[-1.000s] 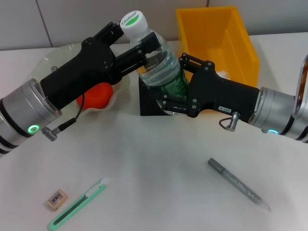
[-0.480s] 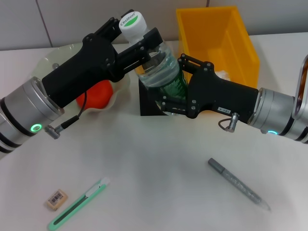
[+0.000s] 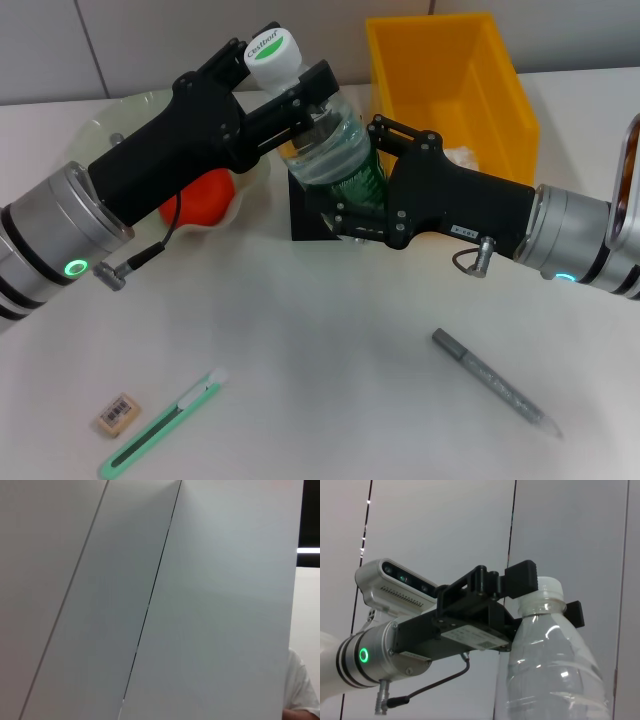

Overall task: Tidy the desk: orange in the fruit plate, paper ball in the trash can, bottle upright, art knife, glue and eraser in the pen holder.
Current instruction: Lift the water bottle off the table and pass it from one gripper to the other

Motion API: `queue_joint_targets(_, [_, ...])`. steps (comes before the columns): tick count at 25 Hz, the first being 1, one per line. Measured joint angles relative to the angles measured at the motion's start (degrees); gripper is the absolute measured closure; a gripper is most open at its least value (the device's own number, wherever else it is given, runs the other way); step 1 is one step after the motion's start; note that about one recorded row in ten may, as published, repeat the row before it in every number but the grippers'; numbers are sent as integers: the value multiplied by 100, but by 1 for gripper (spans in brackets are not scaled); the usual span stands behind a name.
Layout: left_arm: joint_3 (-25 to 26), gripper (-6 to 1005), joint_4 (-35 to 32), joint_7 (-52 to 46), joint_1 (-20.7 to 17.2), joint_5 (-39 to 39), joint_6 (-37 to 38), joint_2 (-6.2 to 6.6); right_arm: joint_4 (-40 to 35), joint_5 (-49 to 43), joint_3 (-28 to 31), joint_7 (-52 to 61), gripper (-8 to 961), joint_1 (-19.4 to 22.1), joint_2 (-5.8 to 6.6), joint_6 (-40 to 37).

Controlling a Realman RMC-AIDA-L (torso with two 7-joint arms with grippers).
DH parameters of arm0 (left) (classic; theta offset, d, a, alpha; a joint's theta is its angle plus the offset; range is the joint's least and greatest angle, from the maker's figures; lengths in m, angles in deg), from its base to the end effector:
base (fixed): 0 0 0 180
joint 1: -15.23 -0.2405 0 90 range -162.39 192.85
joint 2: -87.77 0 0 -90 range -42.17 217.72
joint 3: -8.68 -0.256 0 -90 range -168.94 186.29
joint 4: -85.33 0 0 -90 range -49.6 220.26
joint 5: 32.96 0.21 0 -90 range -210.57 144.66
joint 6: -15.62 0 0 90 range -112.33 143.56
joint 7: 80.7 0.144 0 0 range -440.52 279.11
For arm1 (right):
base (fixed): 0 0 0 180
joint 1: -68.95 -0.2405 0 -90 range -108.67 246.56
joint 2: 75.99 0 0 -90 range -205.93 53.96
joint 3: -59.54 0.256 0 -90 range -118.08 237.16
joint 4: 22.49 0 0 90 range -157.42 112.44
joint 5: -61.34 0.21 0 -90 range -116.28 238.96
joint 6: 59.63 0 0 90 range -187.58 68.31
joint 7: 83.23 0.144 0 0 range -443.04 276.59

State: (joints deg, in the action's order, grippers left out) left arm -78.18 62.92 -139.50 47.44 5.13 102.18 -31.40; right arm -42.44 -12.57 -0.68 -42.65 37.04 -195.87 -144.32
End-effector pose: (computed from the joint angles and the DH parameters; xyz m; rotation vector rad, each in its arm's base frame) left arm -0.1717 0.3357 -0.0301 -2.3549 -0.4304 -1.5446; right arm 0.2180 0.3324 -0.0396 -2.4471 0.0536 1.0604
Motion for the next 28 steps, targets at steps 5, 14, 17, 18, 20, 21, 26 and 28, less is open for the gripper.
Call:
queue_joint_targets(5, [-32, 142, 0, 0, 5, -3, -2, 0, 0, 0, 0, 18, 188, 0, 0, -53])
queue_joint_targets(14, [-34, 208, 0, 5, -28, -4, 35, 0, 0, 0, 3, 23, 188, 9, 0, -83])
queue_joint_targets(17, [-34, 308, 0, 6, -29, -4, 36, 0, 0, 0, 2, 26, 189, 19, 0, -84])
queue_joint_targets(18, [-33, 338, 0, 7, -29, -3, 36, 0, 0, 0, 2, 36, 189, 23, 0, -93])
queue_joint_targets(20, [-33, 356, 0, 8, -26, -3, 36, 0, 0, 0, 2, 40, 189, 25, 0, -105])
queue_joint_targets(21, [-33, 365, 0, 8, -26, -3, 36, 0, 0, 0, 2, 43, 189, 26, 0, -117])
queue_joint_targets(26, [-112, 410, -38, 8, -14, -8, 44, 0, 0, 0, 2, 45, 189, 34, 0, -141])
queue_joint_targets(28, [-129, 427, -46, 8, -14, -15, 44, 0, 0, 1, 2, 46, 189, 30, 0, -146])
